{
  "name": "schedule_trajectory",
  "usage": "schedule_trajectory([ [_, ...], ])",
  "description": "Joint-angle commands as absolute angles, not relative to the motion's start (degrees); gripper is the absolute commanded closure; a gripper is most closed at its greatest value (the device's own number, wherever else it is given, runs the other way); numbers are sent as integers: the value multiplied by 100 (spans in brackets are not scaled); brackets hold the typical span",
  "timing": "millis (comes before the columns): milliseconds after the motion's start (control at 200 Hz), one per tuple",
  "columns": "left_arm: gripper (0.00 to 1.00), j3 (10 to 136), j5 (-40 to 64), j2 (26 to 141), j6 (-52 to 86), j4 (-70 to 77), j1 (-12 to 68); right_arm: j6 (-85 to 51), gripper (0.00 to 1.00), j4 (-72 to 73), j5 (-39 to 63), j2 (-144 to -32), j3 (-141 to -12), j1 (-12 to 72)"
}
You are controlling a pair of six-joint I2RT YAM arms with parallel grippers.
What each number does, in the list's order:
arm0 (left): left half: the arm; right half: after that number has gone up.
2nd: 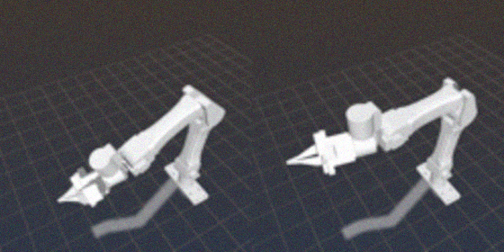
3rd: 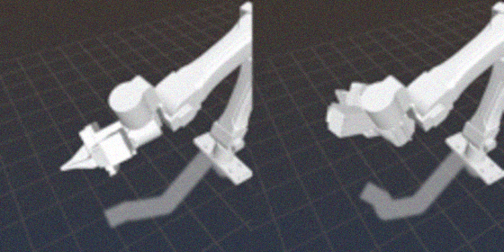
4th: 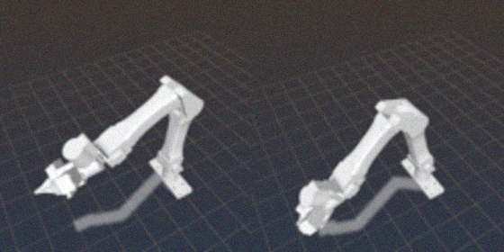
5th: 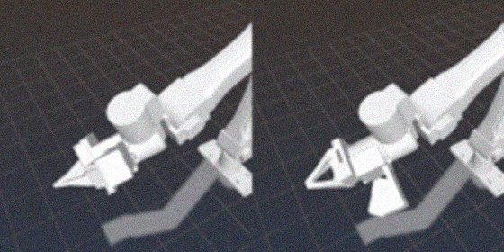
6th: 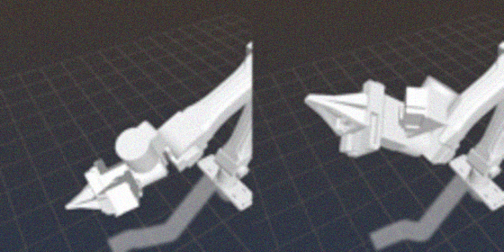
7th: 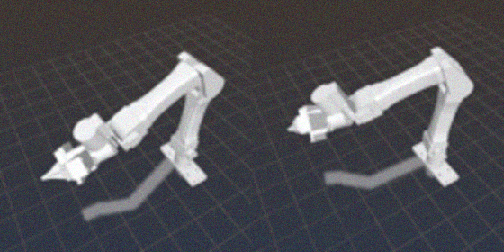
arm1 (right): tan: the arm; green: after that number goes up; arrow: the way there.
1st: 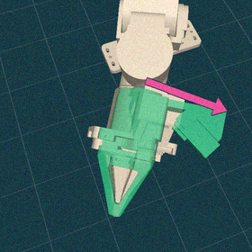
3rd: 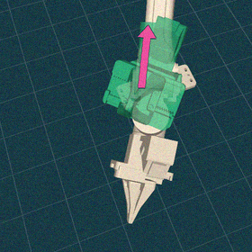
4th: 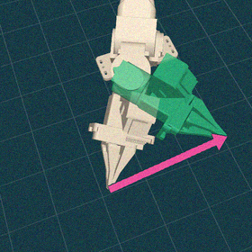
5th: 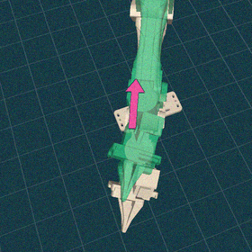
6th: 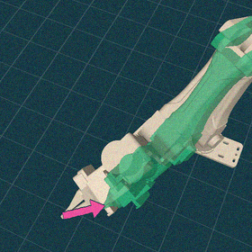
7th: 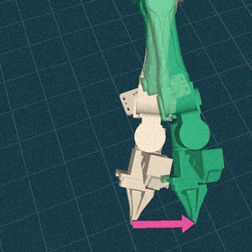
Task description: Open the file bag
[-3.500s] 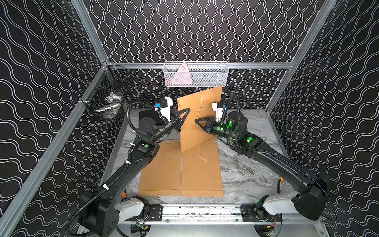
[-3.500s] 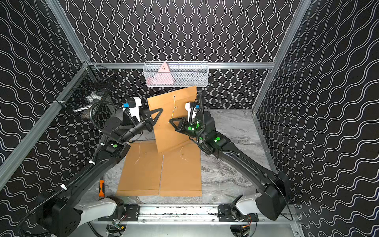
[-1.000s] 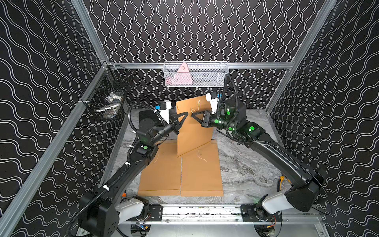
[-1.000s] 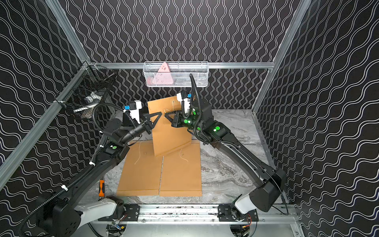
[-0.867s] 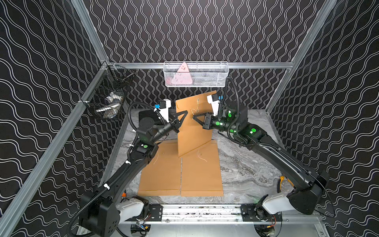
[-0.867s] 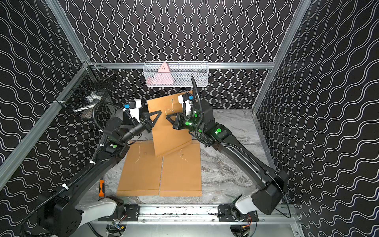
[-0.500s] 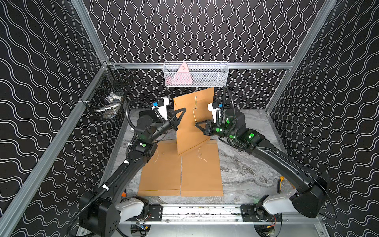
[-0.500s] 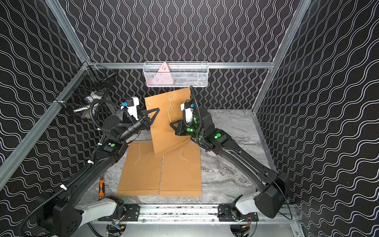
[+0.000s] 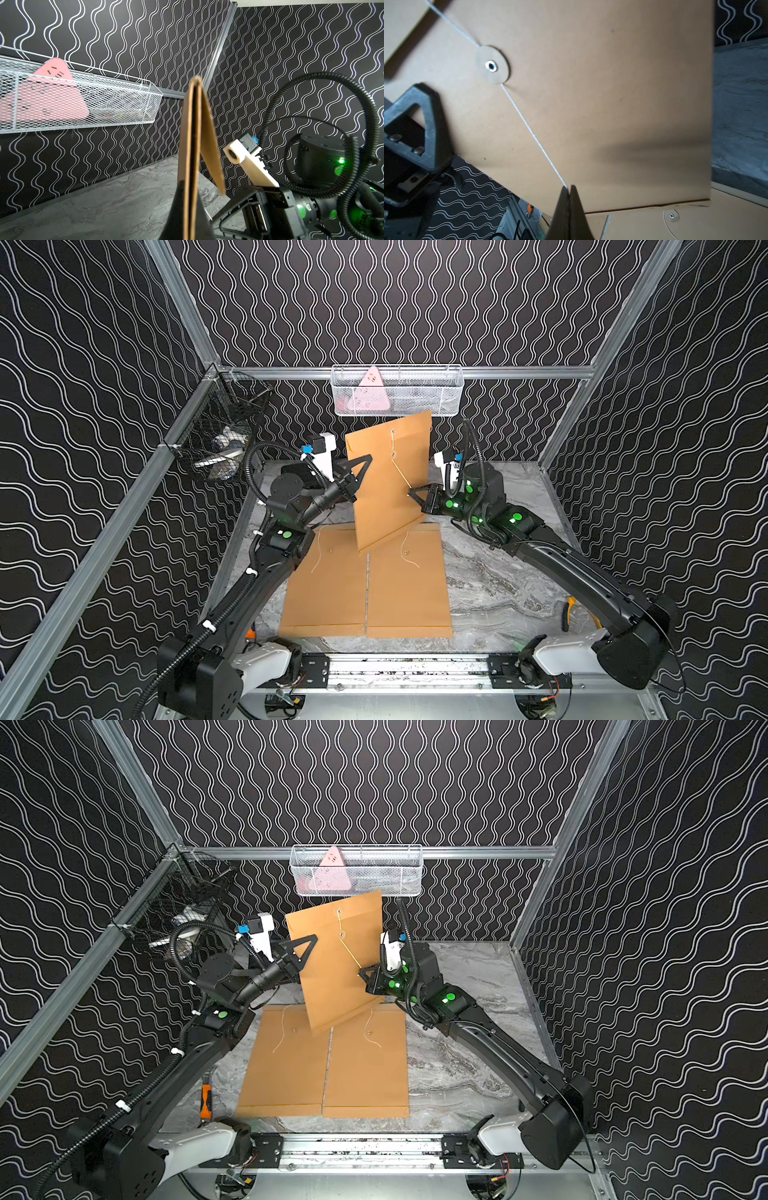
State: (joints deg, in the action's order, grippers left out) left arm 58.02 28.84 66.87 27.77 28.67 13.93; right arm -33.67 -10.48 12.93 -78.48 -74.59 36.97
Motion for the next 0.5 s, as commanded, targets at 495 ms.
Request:
schedule_trajectory([
  [495, 100, 5596, 3275, 6539, 2874, 2874, 1345, -2842, 100, -1476, 1719, -7878, -8340, 2819],
])
